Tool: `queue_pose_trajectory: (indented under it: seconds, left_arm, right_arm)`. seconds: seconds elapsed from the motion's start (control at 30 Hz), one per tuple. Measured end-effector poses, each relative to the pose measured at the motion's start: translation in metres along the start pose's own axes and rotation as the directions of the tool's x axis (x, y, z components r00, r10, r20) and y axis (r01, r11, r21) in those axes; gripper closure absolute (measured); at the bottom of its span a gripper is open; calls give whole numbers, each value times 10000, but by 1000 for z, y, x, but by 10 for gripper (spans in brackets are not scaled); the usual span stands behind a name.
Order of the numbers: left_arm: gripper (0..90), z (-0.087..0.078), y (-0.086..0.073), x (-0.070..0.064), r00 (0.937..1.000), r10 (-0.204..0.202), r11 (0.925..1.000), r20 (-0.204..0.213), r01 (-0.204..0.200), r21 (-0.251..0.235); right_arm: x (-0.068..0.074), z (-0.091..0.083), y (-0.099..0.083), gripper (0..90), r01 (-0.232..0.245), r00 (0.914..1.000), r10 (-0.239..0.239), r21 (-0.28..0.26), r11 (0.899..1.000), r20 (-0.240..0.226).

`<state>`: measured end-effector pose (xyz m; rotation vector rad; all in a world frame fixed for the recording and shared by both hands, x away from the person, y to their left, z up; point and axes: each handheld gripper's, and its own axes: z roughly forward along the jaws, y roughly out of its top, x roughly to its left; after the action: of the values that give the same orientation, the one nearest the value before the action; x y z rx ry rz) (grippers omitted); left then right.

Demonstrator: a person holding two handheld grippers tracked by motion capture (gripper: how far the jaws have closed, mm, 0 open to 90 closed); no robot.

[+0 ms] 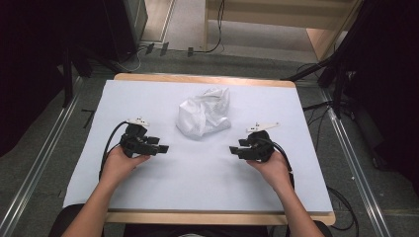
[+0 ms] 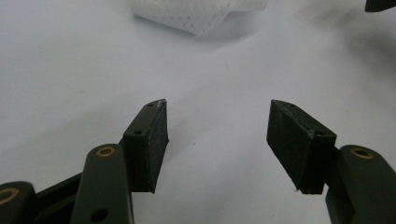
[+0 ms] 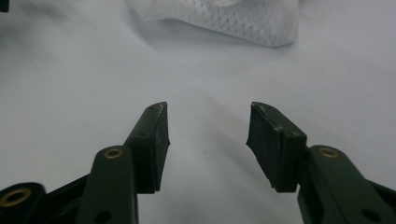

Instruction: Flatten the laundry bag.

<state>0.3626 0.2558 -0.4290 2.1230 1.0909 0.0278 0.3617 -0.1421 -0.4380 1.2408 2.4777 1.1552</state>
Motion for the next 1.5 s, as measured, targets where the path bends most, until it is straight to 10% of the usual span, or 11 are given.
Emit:
queue_pose_trajectory:
  seconds: [0.6,1.23,1.5]
  left_arm:
    - [402,-14,-13,-3,9994,-273,9996,-209,271,-96]
    - [405,-19,-22,-4,9979,-491,9987,-414,483,-188]
    - [406,-19,-21,-4,9983,-442,9988,-392,434,-207]
  right_arm:
    - [-16,7,66,491,123,9999,-124,-422,9990,-8]
    - [-17,71,149,394,419,9978,-424,98,9991,502]
    - [-21,93,147,853,689,9953,-748,930,9933,608]
